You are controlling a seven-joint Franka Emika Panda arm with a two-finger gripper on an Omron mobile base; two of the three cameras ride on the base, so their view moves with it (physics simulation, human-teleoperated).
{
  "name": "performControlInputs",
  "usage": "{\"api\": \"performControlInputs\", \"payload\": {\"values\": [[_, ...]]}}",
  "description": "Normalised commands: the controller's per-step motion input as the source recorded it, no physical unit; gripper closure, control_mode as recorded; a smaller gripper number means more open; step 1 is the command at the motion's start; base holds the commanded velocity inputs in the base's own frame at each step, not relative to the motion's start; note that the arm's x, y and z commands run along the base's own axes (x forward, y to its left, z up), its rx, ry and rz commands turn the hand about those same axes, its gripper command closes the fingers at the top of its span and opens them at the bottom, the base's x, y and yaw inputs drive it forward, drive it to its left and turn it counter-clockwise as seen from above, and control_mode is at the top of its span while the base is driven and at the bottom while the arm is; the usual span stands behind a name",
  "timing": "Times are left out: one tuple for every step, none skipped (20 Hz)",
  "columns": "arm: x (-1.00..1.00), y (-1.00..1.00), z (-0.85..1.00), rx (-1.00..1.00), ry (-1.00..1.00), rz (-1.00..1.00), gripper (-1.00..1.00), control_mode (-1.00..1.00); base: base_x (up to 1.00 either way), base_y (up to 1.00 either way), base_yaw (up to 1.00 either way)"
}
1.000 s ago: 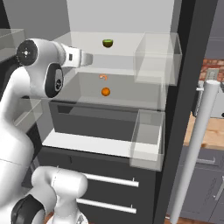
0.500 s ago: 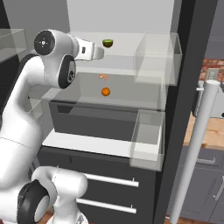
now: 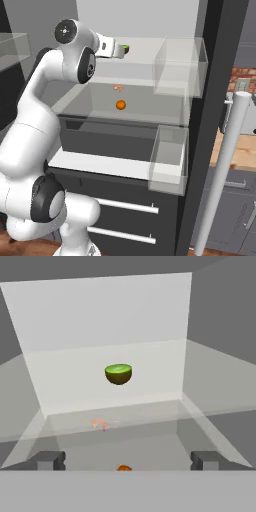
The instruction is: Pick up the tangerine and kiwi from the fridge and place one fruit on each plate on the dining counter.
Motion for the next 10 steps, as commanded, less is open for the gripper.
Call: {"api": "performControlInputs", "payload": {"values": [[0.41,0.0,0.0,0.0,0.0,0.0,-1.0,-1.0,0.0,0.0,0.0],[0.43,0.0,0.0,0.0,0.0,0.0,-1.0,-1.0,0.0,0.0,0.0],[0.36,0.0,-0.09,0.0,0.04,0.0,-1.0,-1.0,0.0,0.0,0.0],[0.26,0.0,-0.06,0.0,0.07,0.0,-1.0,-1.0,0.0,0.0,0.0],[0.16,0.0,0.0,0.0,0.07,0.01,-1.0,-1.0,0.0,0.0,0.0],[0.25,0.0,0.0,0.0,0.08,0.0,-1.0,-1.0,0.0,0.0,0.0],[0.45,0.0,-0.02,0.0,0.1,0.02,-1.0,-1.0,0.0,0.0,0.0],[0.51,0.0,-0.05,0.0,0.09,0.02,-1.0,-1.0,0.0,0.0,0.0],[0.54,0.0,-0.1,0.0,0.1,0.01,-1.0,-1.0,0.0,0.0,0.0],[0.59,0.0,-0.14,0.0,0.11,0.02,-1.0,-1.0,0.0,0.0,0.0]]}}
